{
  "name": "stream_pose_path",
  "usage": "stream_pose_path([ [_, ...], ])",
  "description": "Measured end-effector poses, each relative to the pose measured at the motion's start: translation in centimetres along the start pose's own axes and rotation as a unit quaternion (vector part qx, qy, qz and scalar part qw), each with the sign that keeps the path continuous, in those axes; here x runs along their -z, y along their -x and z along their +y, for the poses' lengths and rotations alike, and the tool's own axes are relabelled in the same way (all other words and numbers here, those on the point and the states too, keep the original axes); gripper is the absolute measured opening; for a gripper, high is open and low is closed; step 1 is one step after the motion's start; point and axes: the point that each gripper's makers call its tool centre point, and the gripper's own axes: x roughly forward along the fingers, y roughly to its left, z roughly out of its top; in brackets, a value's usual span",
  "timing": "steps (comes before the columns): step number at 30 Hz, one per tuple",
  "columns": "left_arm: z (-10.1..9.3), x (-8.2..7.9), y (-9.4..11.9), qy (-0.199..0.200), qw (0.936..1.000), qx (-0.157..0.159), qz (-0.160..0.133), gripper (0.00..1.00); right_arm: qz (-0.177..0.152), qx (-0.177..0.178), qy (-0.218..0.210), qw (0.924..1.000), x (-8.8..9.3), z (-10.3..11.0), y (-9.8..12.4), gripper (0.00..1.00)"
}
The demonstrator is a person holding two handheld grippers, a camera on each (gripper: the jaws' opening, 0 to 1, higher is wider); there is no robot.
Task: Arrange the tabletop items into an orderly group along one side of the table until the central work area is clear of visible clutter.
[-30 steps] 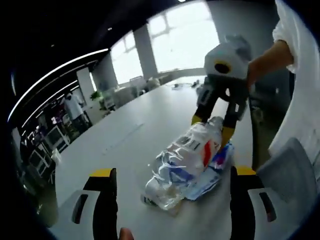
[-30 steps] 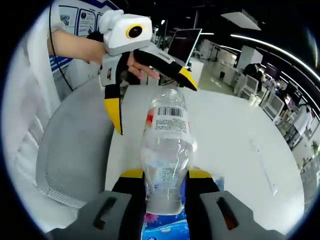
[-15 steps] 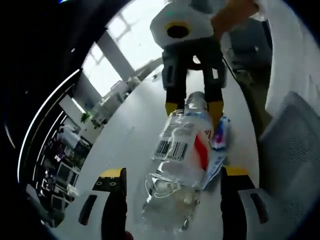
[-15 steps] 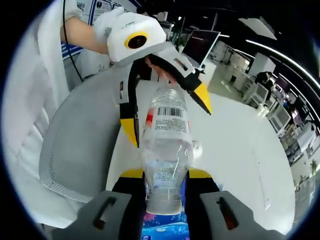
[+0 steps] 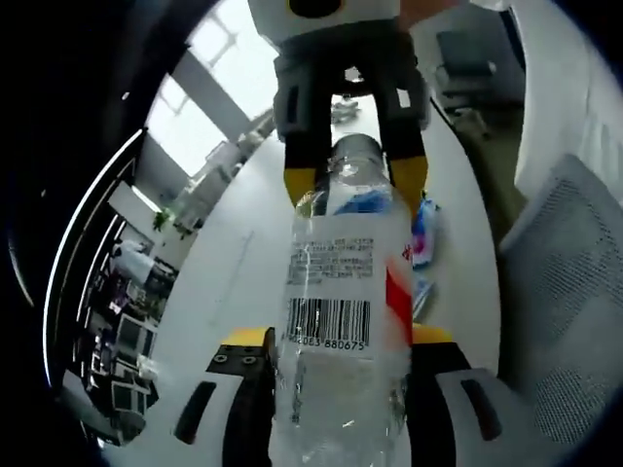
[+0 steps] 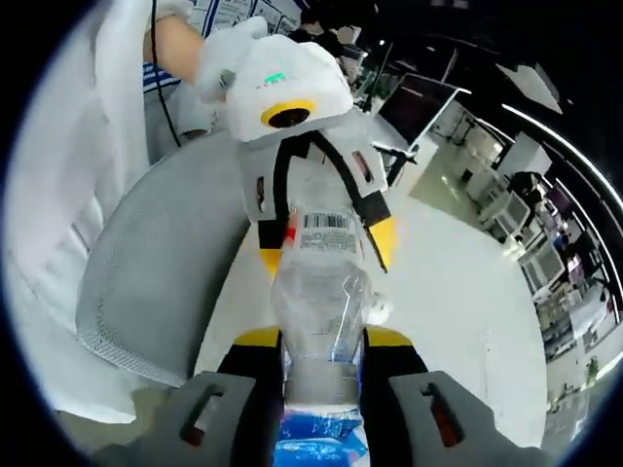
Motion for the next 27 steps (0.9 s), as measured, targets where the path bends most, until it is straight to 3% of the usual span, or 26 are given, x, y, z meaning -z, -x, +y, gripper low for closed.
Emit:
stream_pose_path([
  [2,-0.3,-0.2,0.4,0.023,0.9996,0.006,-0.013,0.42,-0.011,-0.009,-0.016,0.9998,-0.3,0.2,0.3,0.26],
  [4,-0.3,-0.6,0.7,0.051,0.9979,0.017,-0.037,0.41,-0.027,-0.005,0.001,0.9996,-0.8,-0.1,0.8,0.26],
  [6,-0.5,-1.4,1.4,0.110,0.9906,0.034,-0.074,0.40,-0.036,0.018,0.012,0.9991,-0.8,-1.2,1.8,0.26],
  [8,-0.2,-2.8,2.2,0.187,0.9727,0.040,-0.132,0.39,-0.083,0.054,-0.028,0.9947,-1.9,-3.2,3.2,0.19],
  [9,0.2,-3.3,2.5,0.228,0.9610,0.041,-0.152,0.39,-0.116,0.039,-0.049,0.9913,-2.8,-3.2,3.8,0.18],
  [10,0.9,-4.1,3.1,0.261,0.9455,0.039,-0.190,0.39,-0.125,0.042,-0.065,0.9892,-2.9,-3.6,4.1,0.20],
  [12,1.7,-5.0,3.8,0.302,0.9240,0.038,-0.231,0.39,-0.126,0.050,-0.068,0.9884,-2.8,-4.1,4.4,0.29],
  [14,2.2,-5.7,4.2,0.316,0.9138,0.037,-0.252,0.39,-0.139,0.060,-0.082,0.9850,-2.9,-4.6,4.7,0.32],
  [17,2.7,-6.4,4.7,0.325,0.9065,0.039,-0.267,0.40,-0.178,0.054,-0.132,0.9736,-3.3,-4.7,5.1,0.35],
  [18,2.7,-6.7,4.9,0.333,0.9008,0.043,-0.276,0.40,-0.197,0.058,-0.149,0.9673,-3.4,-5.1,5.6,0.37],
  [19,2.9,-7.0,5.1,0.347,0.8912,0.045,-0.288,0.40,-0.205,0.057,-0.156,0.9646,-3.5,-5.1,5.7,0.39],
  [22,3.1,-7.6,5.9,0.373,0.8689,0.053,-0.321,0.40,-0.280,0.045,-0.258,0.9238,-4.0,-6.2,7.3,0.49],
  [23,3.2,-7.7,6.0,0.378,0.8643,0.053,-0.327,0.40,-0.312,0.039,-0.288,0.9046,-4.7,-6.5,8.0,0.53],
  [24,3.1,-7.8,6.1,0.379,0.8626,0.055,-0.330,0.41,-0.359,0.025,-0.335,0.8708,-5.8,-7.1,9.3,0.56],
  [25,3.1,-7.9,6.1,0.383,0.8597,0.059,-0.333,0.41,-0.392,0.023,-0.353,0.8494,-6.6,-7.6,10.2,0.58],
  [27,2.8,-8.1,6.1,0.385,0.8570,0.066,-0.336,0.41,-0.448,0.011,-0.367,0.8154,-8.4,-8.0,11.8,0.62],
])
